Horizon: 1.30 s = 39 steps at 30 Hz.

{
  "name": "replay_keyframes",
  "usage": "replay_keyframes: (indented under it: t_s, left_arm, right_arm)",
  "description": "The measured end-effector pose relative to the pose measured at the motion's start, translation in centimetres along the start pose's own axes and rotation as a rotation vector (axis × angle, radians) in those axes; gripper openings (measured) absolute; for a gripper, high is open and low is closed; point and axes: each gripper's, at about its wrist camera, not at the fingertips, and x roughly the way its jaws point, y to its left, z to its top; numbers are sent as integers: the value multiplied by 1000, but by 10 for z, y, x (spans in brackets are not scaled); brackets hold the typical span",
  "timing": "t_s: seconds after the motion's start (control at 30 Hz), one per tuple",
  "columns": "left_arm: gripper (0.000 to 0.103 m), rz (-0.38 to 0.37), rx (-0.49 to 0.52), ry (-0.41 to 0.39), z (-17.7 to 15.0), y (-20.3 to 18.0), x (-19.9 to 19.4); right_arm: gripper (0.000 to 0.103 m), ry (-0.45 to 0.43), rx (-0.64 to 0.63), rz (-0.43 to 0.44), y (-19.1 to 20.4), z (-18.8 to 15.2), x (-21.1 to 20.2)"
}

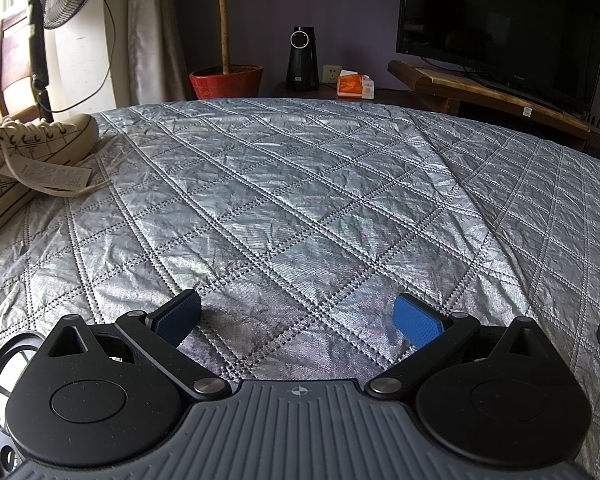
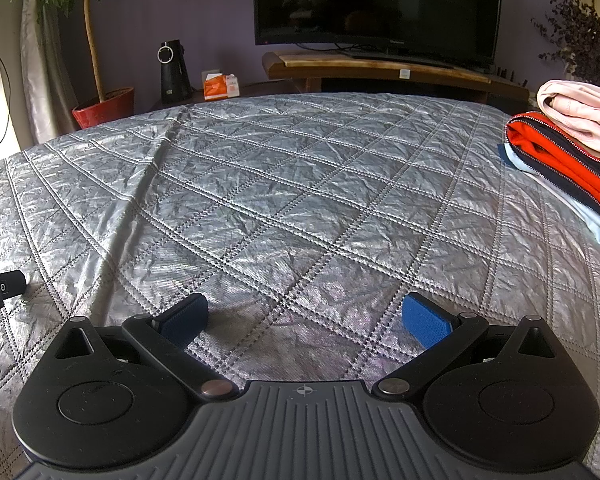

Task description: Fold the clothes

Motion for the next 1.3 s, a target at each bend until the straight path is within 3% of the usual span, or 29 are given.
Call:
replay_keyframes:
  t_s: [1.3]
  left_arm:
    - [103,0,0,0,0,0,0]
  right_arm:
    - [103,0,0,0,0,0,0]
